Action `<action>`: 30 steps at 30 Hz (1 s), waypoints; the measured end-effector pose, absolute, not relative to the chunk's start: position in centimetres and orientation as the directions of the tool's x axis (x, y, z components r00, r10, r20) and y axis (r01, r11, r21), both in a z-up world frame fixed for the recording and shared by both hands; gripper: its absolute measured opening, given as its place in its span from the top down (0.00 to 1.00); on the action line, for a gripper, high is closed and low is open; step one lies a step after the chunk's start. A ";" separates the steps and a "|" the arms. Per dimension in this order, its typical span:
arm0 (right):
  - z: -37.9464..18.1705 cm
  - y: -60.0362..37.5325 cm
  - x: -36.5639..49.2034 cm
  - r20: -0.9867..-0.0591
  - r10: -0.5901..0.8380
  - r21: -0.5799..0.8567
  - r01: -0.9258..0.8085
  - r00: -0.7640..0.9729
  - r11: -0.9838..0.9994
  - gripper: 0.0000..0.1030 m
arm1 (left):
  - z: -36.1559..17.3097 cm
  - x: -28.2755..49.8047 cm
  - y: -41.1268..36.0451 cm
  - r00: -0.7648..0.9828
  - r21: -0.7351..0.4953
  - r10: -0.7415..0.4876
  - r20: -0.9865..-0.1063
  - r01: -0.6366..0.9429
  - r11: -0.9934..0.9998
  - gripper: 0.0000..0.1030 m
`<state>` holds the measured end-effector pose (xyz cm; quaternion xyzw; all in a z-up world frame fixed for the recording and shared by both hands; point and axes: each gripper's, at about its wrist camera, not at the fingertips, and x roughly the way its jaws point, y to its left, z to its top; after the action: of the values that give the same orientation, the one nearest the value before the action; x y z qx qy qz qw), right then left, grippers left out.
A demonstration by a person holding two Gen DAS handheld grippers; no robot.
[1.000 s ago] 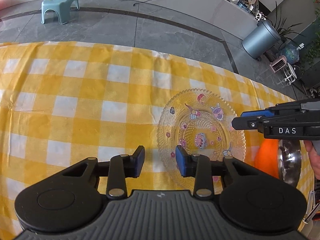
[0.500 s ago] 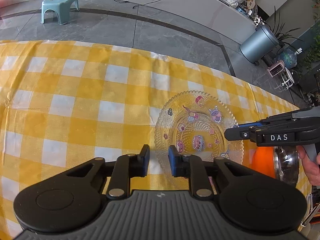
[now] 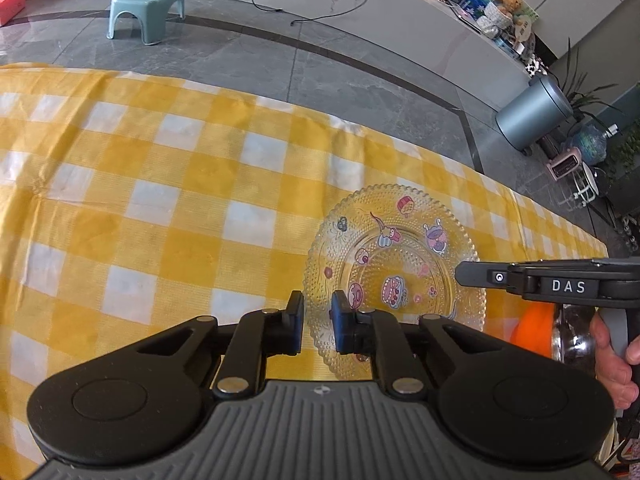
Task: Organize plates and bowls
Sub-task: 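Lift and carry the glass plate with both tools toward the Fruity plate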
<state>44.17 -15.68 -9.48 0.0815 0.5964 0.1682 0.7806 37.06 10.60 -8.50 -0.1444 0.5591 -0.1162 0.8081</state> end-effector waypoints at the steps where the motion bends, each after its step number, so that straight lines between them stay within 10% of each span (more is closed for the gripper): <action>1: -9.5 -15.5 44.2 -0.899 0.371 0.341 -0.158 0.234 0.927 0.88 | -8.4 37.1 11.1 0.351 -0.361 -0.343 -0.871 0.016 0.932 0.85; 30: -10.2 -13.2 42.1 -0.837 0.442 0.430 -0.111 0.322 0.896 0.91 | -9.1 35.1 15.7 0.487 -0.439 -0.348 -0.801 -0.085 0.894 0.89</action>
<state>42.09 -13.23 -10.20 0.1487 0.5561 0.1730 0.7992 35.06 15.72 -9.07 -0.2160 0.5005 -0.0788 0.8347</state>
